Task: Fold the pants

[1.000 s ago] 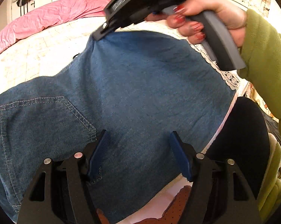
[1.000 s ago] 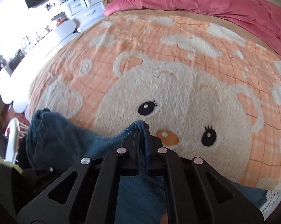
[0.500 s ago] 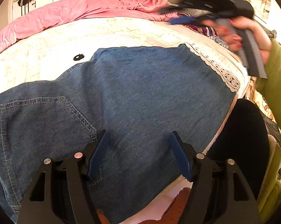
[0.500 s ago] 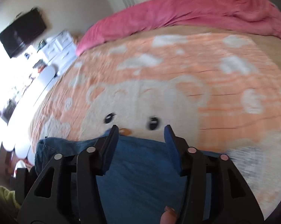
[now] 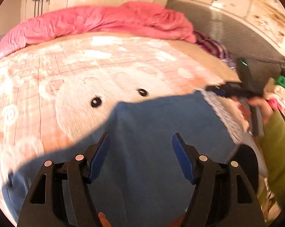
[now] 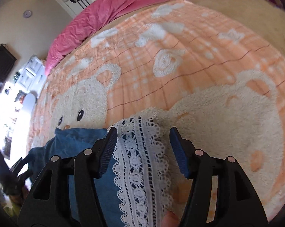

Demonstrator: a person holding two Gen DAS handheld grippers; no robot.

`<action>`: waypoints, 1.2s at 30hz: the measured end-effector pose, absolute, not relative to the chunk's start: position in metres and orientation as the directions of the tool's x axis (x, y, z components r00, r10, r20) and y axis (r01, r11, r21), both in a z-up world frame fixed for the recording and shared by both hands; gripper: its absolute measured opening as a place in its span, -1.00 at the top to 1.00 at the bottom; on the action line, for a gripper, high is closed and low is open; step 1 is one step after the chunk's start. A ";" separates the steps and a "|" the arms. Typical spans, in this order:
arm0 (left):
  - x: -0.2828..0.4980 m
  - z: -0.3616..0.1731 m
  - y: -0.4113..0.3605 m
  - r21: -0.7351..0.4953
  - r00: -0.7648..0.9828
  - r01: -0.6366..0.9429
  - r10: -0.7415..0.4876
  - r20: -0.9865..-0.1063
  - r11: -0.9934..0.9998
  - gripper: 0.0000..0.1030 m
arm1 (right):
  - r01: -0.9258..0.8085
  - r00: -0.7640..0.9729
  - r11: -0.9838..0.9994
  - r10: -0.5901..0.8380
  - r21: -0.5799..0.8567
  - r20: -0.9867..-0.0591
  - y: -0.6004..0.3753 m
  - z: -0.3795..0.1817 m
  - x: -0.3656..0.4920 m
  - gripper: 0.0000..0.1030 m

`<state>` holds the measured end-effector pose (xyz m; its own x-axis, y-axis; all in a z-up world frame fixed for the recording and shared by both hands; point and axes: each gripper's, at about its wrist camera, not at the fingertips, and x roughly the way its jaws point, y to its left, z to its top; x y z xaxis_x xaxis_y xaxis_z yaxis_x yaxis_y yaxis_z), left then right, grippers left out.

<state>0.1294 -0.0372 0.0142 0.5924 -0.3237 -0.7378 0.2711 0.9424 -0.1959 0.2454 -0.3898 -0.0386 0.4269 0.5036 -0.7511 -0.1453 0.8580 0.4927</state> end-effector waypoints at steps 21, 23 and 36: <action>0.226 -0.052 -0.031 -0.481 0.423 0.129 -0.487 -0.764 0.867 0.66 | -0.218 0.419 0.761 0.639 0.612 -0.645 -0.383 -0.048 0.241 0.68; 0.224 -0.050 -0.036 -0.468 0.440 0.149 -0.482 -0.758 0.871 0.70 | -0.239 0.468 0.763 0.633 0.601 -0.617 -0.387 -0.035 0.234 0.71; 0.239 -0.048 -0.071 -0.223 0.572 0.145 -0.266 -0.776 0.964 0.70 | -0.262 0.425 0.919 0.383 0.294 -0.820 -0.368 -0.051 0.294 0.57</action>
<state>0.2388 -0.0708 -0.0479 0.5721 -0.2657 -0.7759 0.1453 0.9639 -0.2230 0.2941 -0.3682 -0.0507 0.4250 0.3829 -0.8202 -0.2616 0.9194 0.2936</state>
